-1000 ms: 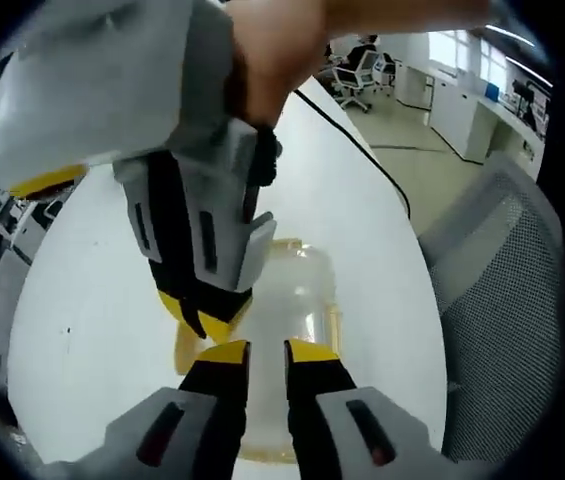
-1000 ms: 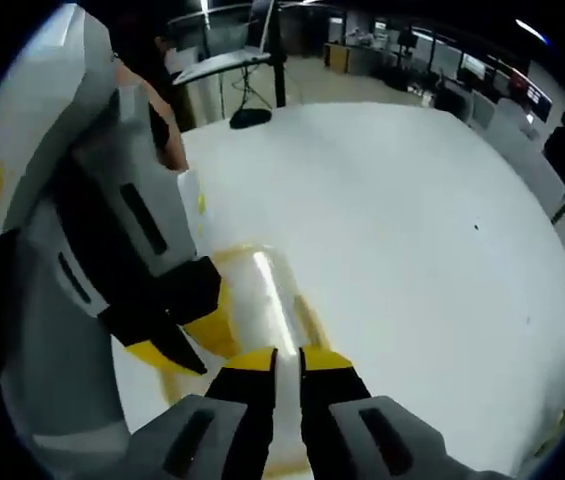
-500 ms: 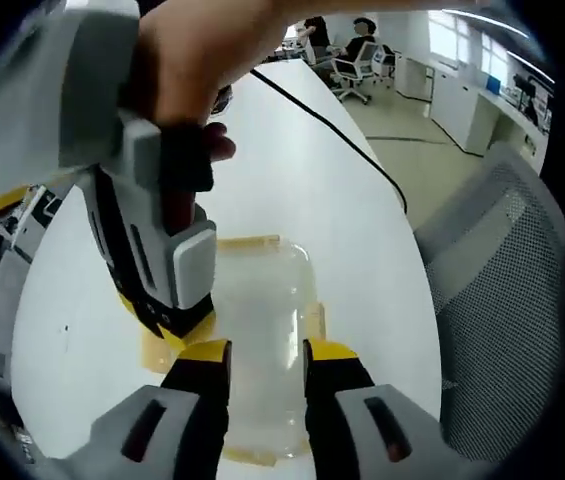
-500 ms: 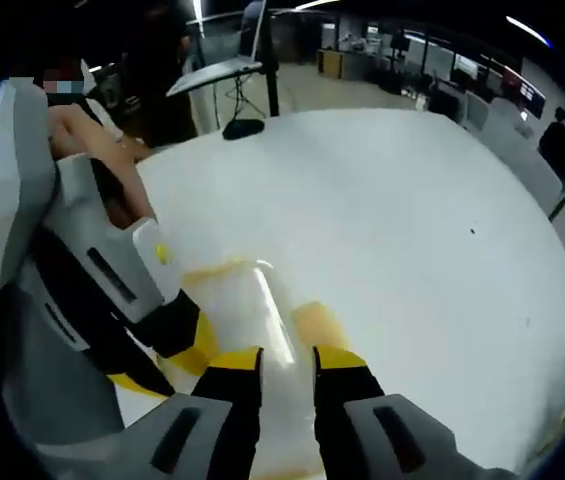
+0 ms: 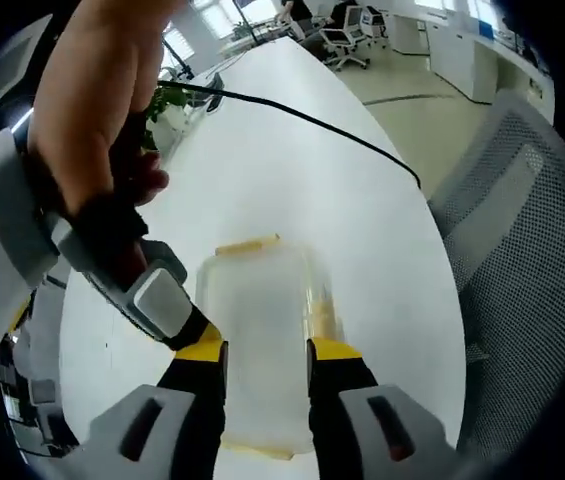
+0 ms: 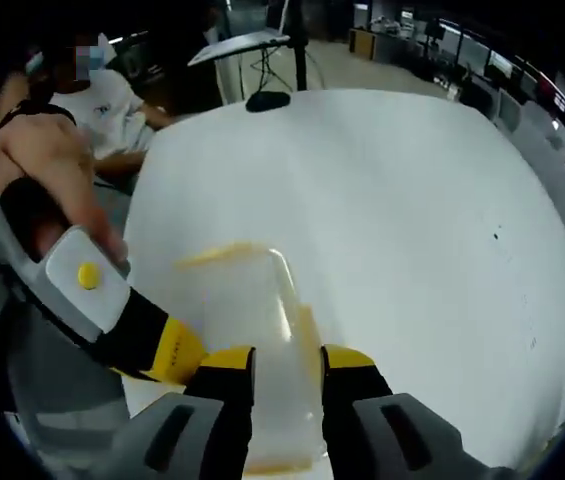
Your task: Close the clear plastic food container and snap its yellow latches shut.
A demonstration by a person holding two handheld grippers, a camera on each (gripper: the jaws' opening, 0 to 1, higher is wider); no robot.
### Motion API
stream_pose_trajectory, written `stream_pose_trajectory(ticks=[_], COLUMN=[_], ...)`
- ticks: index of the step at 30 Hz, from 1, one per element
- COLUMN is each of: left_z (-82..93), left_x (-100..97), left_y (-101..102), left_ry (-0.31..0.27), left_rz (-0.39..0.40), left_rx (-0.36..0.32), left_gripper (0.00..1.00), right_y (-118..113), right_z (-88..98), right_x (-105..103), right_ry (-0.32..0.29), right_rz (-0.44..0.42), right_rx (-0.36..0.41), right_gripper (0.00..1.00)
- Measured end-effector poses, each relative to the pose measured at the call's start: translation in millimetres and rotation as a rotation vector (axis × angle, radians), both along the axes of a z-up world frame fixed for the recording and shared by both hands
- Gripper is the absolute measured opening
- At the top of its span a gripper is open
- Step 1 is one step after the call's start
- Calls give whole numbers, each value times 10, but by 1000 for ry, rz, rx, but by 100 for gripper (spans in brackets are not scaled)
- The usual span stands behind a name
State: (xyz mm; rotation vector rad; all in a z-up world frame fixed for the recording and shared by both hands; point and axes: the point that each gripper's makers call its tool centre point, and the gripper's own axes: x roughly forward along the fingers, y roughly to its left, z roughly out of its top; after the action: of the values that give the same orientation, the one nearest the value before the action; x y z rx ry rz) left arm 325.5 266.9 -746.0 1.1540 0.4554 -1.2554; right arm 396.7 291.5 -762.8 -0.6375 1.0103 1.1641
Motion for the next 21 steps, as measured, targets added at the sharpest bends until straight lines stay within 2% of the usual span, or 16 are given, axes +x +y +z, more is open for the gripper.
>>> stream_pose_trajectory(ticks=[5, 9, 13, 16, 21], left_z=[18, 41, -34, -88, -205], left_x=[-24, -100, -167, -172, -167], left_y=[5, -1, -12, -13, -4], left_ry=[-3, 41, 46, 46, 55], left_rz=[7, 38, 11, 17, 62], left_rx=[13, -15, 20, 51, 95], left_gripper=[33, 47, 47, 48, 48], right_y=[0, -38, -50, -73, -15], right_z=[-3, 29, 9, -47, -43], right_x=[-34, -13, -124, -131, -128], right_ry=[39, 47, 122, 120, 148], right_rz=[33, 57, 77, 101, 110], right_rx=[-29, -45, -56, -90, -80], right_gripper=[27, 27, 29, 31, 32])
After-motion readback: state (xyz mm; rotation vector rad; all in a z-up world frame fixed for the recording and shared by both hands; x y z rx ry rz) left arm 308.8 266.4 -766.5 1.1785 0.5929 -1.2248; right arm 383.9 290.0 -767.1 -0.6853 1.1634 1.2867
